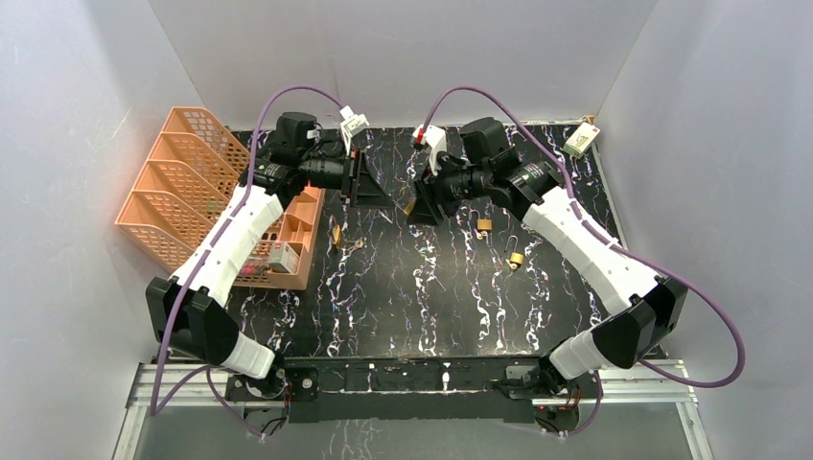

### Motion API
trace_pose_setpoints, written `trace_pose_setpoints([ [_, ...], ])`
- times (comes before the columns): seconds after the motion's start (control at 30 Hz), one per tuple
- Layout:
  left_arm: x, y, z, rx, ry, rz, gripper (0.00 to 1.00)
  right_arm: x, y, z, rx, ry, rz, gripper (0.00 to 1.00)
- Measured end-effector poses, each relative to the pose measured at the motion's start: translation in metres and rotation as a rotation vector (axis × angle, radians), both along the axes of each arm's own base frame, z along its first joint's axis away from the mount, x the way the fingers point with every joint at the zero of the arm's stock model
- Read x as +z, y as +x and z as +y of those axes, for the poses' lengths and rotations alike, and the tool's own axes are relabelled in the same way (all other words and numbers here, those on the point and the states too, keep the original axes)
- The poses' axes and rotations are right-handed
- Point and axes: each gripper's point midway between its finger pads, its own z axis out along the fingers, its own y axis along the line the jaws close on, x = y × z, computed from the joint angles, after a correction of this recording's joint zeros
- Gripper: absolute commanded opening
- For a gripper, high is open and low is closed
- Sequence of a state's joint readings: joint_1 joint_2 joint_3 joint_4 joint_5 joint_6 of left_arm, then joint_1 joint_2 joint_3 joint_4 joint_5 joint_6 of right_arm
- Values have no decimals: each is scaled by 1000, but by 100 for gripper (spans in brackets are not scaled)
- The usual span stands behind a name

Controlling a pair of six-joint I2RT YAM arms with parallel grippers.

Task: Lock with the key
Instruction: Lock the lock.

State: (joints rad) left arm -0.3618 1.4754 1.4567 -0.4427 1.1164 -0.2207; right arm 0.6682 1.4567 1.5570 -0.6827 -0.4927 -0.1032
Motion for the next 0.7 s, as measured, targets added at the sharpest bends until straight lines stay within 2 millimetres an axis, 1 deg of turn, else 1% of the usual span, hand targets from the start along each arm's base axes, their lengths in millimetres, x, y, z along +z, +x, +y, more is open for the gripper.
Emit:
trace_pose_setpoints([
  [0.03, -1, 1, 0, 0, -1, 0, 42, 2, 1, 1, 0, 2, -4, 0],
  [0.1, -3, 0, -2, -12, -6, 10, 52, 5, 4, 3, 0, 8, -15, 0],
  [0.13, -4, 0, -2, -15, -6, 15, 51, 6, 5, 3, 0, 10, -18, 0],
  [0.23, -4, -2, -4, -24, -9, 20, 35, 8, 5, 3, -1, 10, -23, 0],
  [0.3, -4, -3, -4, -29, -12, 18, 19, 8, 5, 3, 0, 10, -23, 0],
  [0.33, -4, -3, -3, -31, -12, 14, 8, 8, 5, 3, 0, 10, -24, 0],
  [0.37, -5, -3, -3, -30, -9, 16, 0, 8, 5, 3, 0, 10, -23, 0],
  [0.53, -8, -2, -2, -37, -5, 6, 0, 10, 4, 3, 7, 8, -26, 0],
  [0.57, -8, -3, -2, -41, -5, 2, 0, 9, 3, 3, 9, 7, -26, 4],
  [0.6, -8, -3, -2, -43, -5, -1, 0, 10, 3, 3, 10, 5, -25, 19],
  [0.63, -8, -3, -2, -47, -7, -8, 0, 10, 3, 3, 13, 4, -25, 39],
  [0.67, -7, -3, -2, -48, -9, -15, 0, 12, 3, 3, 15, 1, -28, 66],
  [0.7, -5, -3, -2, -47, -13, -28, 0, 14, 3, 4, 18, -1, -29, 90],
])
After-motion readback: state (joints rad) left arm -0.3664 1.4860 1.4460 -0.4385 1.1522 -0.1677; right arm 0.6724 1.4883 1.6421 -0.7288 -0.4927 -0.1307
